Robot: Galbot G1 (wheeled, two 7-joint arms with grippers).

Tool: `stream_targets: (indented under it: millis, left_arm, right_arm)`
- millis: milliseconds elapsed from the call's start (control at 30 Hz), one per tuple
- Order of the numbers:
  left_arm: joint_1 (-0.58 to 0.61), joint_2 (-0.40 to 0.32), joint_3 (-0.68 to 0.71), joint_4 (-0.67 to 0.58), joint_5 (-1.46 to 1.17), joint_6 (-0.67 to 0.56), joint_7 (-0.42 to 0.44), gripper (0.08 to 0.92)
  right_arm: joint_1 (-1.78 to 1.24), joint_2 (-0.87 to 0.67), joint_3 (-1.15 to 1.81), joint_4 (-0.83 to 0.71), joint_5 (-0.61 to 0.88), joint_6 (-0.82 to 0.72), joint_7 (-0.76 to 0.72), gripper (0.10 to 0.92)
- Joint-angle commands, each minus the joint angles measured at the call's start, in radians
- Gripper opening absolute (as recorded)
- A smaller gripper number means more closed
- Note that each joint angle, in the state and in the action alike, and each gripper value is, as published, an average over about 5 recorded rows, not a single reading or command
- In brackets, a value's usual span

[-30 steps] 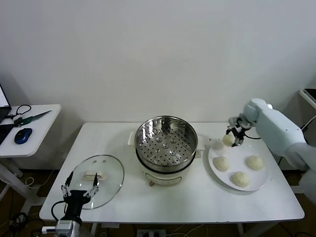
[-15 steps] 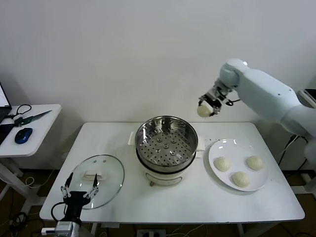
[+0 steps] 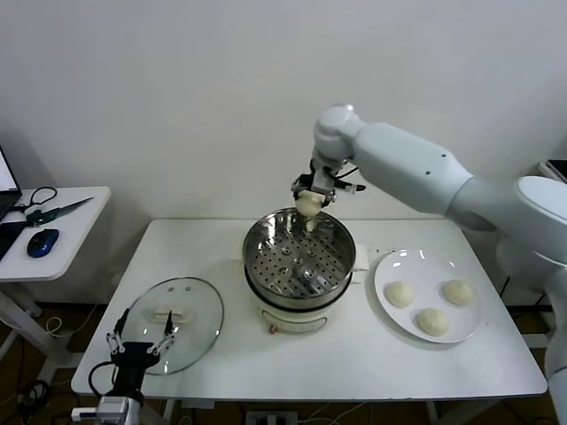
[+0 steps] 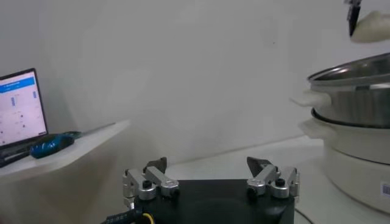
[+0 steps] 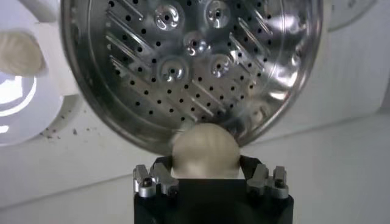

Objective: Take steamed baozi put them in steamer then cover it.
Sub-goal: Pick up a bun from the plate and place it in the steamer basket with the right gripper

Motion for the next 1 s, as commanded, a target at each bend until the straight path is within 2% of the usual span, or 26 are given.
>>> stream_targets:
  millis: [33,667,1000]
  left_arm:
    - [0.008,0.005,-0.002,0.006,-0.002,-0.001,0.0,0.823]
    - [0.01,-0.001,0.001,0.027,-0.003,-0.008,-0.004,0.823]
    - [0.014,-0.006,0.004,0.028,-0.001,-0.011,-0.006,0.823]
  right_arm:
    - [-0.077,0.073,-0.005,0.021,-0.174,0.063,0.036,0.721]
    - [-0.119,0.067,-0.045,-0.017,-0.12,0.036,0.034,0.723]
    - [-0.095,0.036,-0.042,-0.01,-0.084,0.03,0.048,0.819]
